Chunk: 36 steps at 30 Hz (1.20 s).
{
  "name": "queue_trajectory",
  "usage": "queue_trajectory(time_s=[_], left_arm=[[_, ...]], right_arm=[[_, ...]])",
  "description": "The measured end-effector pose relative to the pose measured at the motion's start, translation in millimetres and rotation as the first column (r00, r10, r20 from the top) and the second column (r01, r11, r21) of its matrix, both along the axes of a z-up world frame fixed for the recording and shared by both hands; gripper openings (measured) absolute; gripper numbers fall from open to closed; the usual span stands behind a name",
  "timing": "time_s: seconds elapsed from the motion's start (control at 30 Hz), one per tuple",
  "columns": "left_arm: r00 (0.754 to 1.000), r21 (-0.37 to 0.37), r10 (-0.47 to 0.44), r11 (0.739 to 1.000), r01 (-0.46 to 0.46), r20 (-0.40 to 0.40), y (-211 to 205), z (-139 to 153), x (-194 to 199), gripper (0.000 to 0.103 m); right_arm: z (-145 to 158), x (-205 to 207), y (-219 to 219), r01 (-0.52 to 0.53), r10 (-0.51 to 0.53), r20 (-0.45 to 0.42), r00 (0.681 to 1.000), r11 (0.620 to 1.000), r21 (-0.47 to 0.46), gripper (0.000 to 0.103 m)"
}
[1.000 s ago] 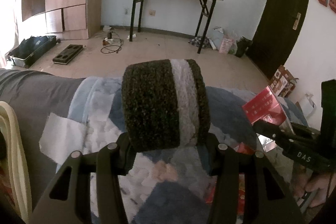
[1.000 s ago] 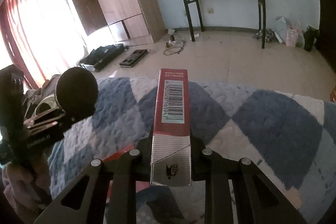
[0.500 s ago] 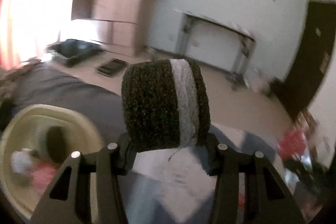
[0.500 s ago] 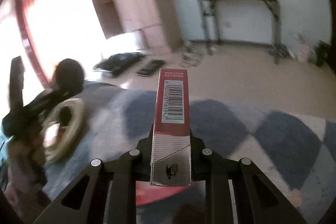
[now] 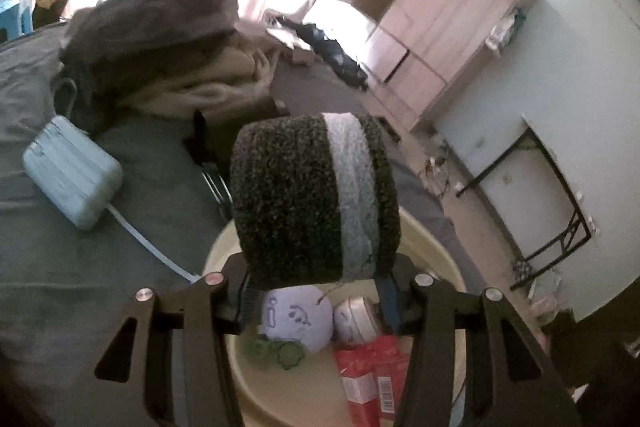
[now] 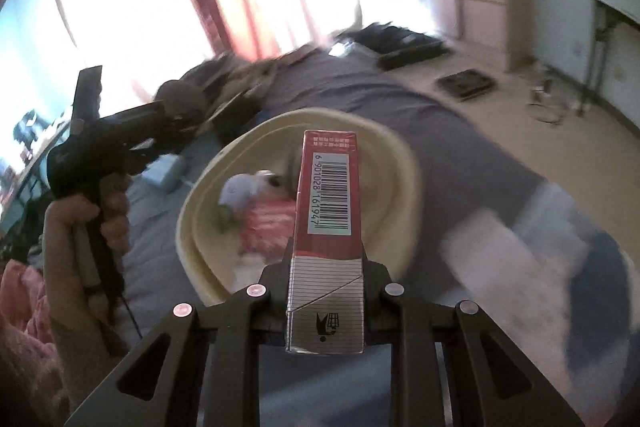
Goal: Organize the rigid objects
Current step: 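Carry the foam roll and maroon box into the cream basin and open both tools, then grasp the red Diamond box with the left tool while the right tool grasps the dark Huang Shan box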
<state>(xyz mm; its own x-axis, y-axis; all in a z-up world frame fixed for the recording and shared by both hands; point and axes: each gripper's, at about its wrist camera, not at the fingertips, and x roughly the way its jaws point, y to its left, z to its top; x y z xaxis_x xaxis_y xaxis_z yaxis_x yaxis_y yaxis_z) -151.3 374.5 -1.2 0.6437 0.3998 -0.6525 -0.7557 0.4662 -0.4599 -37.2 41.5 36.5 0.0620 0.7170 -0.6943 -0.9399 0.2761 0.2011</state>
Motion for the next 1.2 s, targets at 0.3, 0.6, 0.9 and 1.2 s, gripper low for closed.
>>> queue_trajectory(time_s=[0.3,0.6,0.9,1.2], left_arm=[[0.991,-0.121,-0.129,0.985,0.123,-0.041,-2,-45,52,0.051],[0.99,-0.148,-0.114,0.984,0.101,-0.082,-10,-52,67,0.055],[0.993,-0.164,-0.096,0.981,0.105,0.065,-8,-22,49,0.099],[0.9,-0.004,-0.424,0.904,0.426,0.105,-90,42,91,0.103]], right_arm=[[-28,23,85,0.083,-0.069,0.088,0.994,0.982,-0.172,0.022],[-42,19,139,0.096,-0.072,0.11,0.991,0.968,-0.233,0.023],[-44,12,122,0.066,-0.045,0.107,0.993,0.978,-0.197,0.066],[21,18,-35,0.305,-0.307,0.147,0.94,0.952,0.035,0.103]])
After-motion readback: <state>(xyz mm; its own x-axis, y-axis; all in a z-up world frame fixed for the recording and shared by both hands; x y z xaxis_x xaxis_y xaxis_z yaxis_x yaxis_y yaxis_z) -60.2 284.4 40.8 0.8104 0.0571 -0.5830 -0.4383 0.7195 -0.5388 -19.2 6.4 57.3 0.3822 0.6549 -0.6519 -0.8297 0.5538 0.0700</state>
